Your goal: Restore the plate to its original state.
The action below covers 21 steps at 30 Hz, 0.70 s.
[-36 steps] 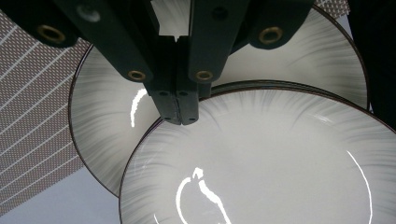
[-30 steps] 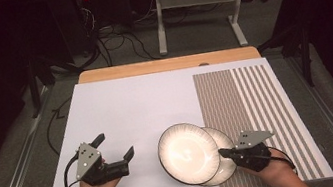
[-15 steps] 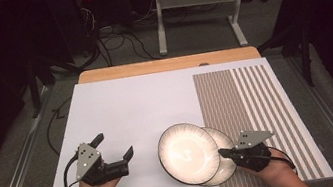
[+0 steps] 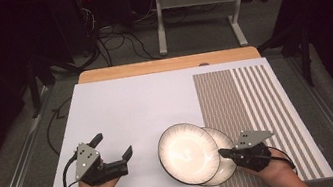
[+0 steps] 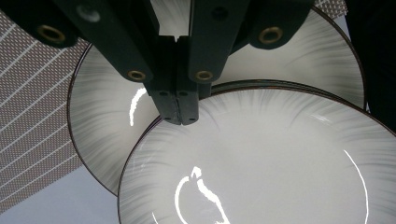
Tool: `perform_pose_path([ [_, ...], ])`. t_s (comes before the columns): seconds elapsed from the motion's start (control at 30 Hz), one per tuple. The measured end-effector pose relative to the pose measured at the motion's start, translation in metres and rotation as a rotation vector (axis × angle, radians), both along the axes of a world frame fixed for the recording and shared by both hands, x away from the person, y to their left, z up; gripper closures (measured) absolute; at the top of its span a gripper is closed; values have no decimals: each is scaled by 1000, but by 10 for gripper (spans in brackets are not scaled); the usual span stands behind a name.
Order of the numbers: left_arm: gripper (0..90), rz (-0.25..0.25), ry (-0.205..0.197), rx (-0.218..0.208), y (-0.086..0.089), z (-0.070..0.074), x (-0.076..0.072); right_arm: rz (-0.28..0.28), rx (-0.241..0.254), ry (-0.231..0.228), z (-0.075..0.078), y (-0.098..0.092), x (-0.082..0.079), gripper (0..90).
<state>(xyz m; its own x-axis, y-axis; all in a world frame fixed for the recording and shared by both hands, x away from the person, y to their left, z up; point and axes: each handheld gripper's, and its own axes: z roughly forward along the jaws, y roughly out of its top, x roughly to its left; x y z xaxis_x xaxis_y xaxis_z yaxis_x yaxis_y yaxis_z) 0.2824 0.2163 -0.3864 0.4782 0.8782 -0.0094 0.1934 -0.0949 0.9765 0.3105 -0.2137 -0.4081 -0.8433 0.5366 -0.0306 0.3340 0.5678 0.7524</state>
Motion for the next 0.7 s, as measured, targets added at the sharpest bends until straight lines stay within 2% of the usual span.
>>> perform_pose_path([
  [0.7,1,6,1,0,2,0,0,0,1,2,0,0,1,900],
])
